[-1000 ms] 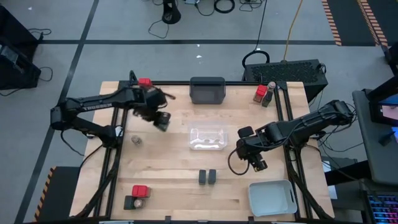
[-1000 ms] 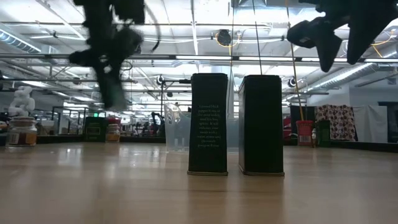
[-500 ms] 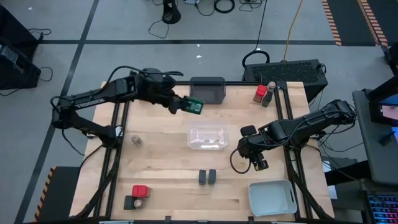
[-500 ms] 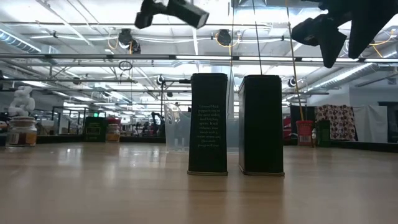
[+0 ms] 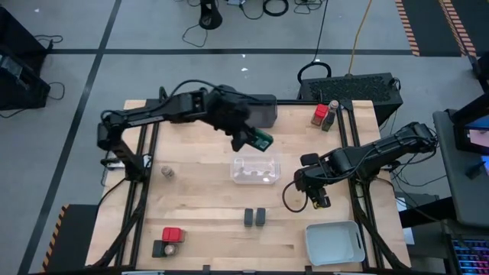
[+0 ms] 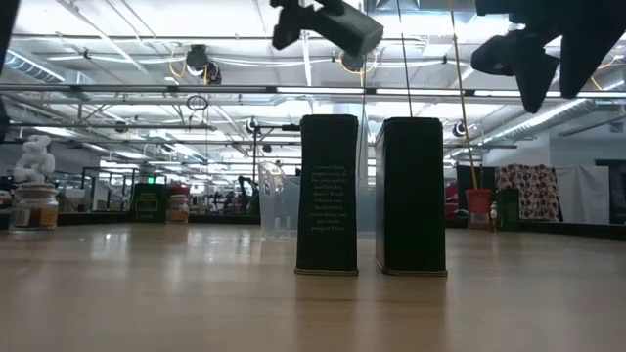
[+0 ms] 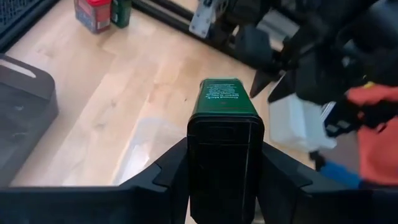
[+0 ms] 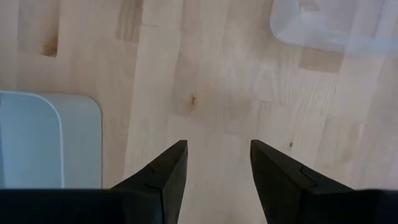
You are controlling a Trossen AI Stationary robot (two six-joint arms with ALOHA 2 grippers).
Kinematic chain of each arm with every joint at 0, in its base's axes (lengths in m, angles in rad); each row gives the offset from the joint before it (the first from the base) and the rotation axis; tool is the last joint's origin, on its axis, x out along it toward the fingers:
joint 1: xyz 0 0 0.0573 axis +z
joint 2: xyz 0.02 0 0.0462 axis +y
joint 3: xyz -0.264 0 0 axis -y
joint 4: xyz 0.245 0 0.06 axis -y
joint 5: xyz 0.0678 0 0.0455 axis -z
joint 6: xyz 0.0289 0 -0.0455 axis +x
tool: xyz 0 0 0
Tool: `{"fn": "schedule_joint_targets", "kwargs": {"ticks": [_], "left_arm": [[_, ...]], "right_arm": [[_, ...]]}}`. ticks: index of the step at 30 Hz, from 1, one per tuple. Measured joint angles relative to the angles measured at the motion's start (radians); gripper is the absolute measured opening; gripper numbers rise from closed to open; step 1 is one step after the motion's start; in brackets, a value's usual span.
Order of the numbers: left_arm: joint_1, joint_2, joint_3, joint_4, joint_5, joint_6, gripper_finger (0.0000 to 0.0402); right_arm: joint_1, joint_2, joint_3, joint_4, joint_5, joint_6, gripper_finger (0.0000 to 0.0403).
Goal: Sort spices by type
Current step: Put the green seasoning bottle into the transparent bin
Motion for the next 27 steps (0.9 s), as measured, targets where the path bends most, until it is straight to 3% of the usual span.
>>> {"fn": "schedule_joint_targets", "kwargs": {"ticks": [5, 10, 16, 21, 27], "left_arm": [[-0.014, 0.108, 0.132, -0.110, -0.024, 0.099, 0.0146], [-0.027, 0.195, 0.161, -0.130, -0.047, 0.203, 0.0146], [-0.027, 0.292, 0.161, -0.136, -0.049, 0.224, 0.0146], [-0.031, 0.354, 0.161, -0.130, -0.064, 0.291, 0.0146], [-0.051, 0.399, 0.161, -0.126, -0.139, 0.330, 0.0146]], "right_arm": [[0.021, 0.000, 0.000, -0.017, 0.003, 0.017, 0.0157], [0.051, 0.000, 0.000, -0.017, 0.010, 0.016, 0.0157], [0.109, -0.061, 0.000, -0.014, 0.160, 0.013, 0.0157], [0.146, -0.221, -0.054, 0.106, 0.216, -0.052, 0.0157], [0.134, -0.492, -0.267, 0.396, 0.216, -0.145, 0.0157]]}}
